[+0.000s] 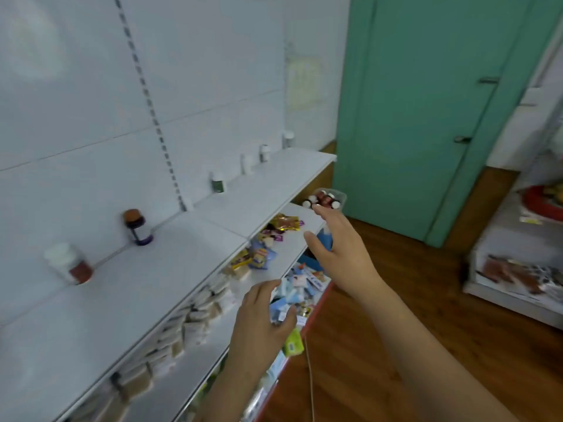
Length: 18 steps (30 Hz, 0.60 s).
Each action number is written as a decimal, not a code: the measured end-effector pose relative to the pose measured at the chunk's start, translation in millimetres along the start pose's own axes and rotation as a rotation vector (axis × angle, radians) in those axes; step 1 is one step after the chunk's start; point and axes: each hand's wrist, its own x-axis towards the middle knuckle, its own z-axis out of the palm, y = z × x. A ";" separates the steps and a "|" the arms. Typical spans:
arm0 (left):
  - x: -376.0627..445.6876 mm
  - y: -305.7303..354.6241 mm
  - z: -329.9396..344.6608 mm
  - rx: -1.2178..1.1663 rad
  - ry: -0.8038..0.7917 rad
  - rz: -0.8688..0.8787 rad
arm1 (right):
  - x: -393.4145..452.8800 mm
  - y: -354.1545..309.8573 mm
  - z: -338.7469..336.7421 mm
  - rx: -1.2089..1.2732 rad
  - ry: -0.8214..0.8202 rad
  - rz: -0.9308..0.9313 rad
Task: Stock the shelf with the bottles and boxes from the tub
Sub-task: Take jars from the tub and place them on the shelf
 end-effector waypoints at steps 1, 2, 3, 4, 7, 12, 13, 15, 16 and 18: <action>8.0 7.1 13.1 0.002 -0.042 0.031 | 0.6 12.1 -12.3 -0.020 0.019 0.020; 16.7 14.3 25.2 -0.006 -0.073 0.057 | 1.9 23.7 -23.7 -0.041 0.039 0.040; 26.1 20.2 36.8 -0.018 -0.097 0.078 | 3.7 34.9 -33.7 -0.063 0.057 0.059; 36.3 24.5 48.5 -0.029 -0.117 0.092 | 5.9 45.8 -42.7 -0.084 0.072 0.079; 72.3 33.2 81.3 -0.048 -0.159 0.104 | 17.0 78.1 -61.7 -0.135 0.104 0.141; 145.2 40.5 132.4 -0.113 -0.218 0.128 | 52.6 133.3 -73.4 -0.189 0.125 0.213; 162.8 39.8 143.8 -0.125 -0.230 0.133 | 64.2 146.5 -73.7 -0.199 0.125 0.227; 202.9 37.0 167.2 -0.147 -0.242 0.149 | 93.0 171.7 -74.7 -0.214 0.119 0.254; 224.1 37.0 177.7 -0.151 -0.252 0.151 | 109.7 183.9 -75.8 -0.219 0.110 0.268; 266.6 38.6 193.9 -0.147 -0.273 0.138 | 149.1 207.3 -78.7 -0.236 0.094 0.275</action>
